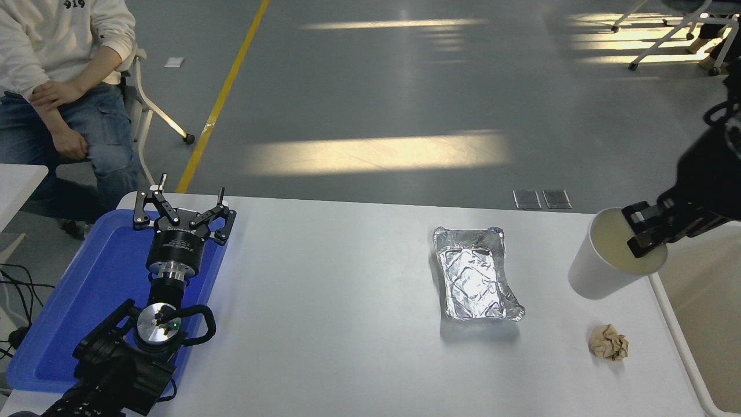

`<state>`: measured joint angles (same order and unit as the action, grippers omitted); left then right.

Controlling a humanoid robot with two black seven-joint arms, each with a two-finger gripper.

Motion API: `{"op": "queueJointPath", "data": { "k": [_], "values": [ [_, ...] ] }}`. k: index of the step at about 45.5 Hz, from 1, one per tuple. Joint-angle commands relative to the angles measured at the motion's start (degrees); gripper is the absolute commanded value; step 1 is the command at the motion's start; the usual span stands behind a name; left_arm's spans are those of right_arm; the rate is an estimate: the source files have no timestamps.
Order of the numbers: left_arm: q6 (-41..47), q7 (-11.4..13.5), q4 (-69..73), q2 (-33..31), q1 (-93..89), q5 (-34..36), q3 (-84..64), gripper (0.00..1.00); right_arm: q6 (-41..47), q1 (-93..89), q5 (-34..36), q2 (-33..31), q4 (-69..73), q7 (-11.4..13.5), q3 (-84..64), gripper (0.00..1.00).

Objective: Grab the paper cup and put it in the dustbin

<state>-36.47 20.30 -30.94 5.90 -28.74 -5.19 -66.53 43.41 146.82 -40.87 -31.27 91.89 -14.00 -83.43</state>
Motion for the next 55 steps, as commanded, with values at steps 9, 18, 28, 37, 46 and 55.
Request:
{"op": "queueJointPath", "data": {
  "k": [9, 18, 28, 37, 46, 55],
  "values": [
    [0.0, 0.0, 0.0, -0.01, 0.0, 0.0, 0.0, 1.0, -4.12, -10.05, -13.97, -12.5, -12.34, -0.51, 0.02, 0.0],
    [0.0, 0.0, 0.0, -0.01, 0.0, 0.0, 0.0, 1.0, -10.0, -19.19, -17.93, -16.37, -20.68, -0.68, 3.79, 0.0],
    [0.0, 0.0, 0.0, -0.01, 0.0, 0.0, 0.0, 1.0, -16.6, -33.51, -18.37, -18.48, -33.78, -2.0, 11.35, 0.0],
    [0.0, 0.0, 0.0, -0.01, 0.0, 0.0, 0.0, 1.0, -23.8, -45.29, -18.28, -18.57, -39.94, -2.53, 13.11, 0.0],
    [0.0, 0.0, 0.0, -0.01, 0.0, 0.0, 0.0, 1.0, -30.13, -59.79, -17.49, -18.22, -48.9, -2.53, 18.55, 0.0],
    [0.0, 0.0, 0.0, -0.01, 0.0, 0.0, 0.0, 1.0, -35.67, -76.14, -15.3, -15.58, -58.74, -2.53, 30.77, 0.0]
  ]
}}
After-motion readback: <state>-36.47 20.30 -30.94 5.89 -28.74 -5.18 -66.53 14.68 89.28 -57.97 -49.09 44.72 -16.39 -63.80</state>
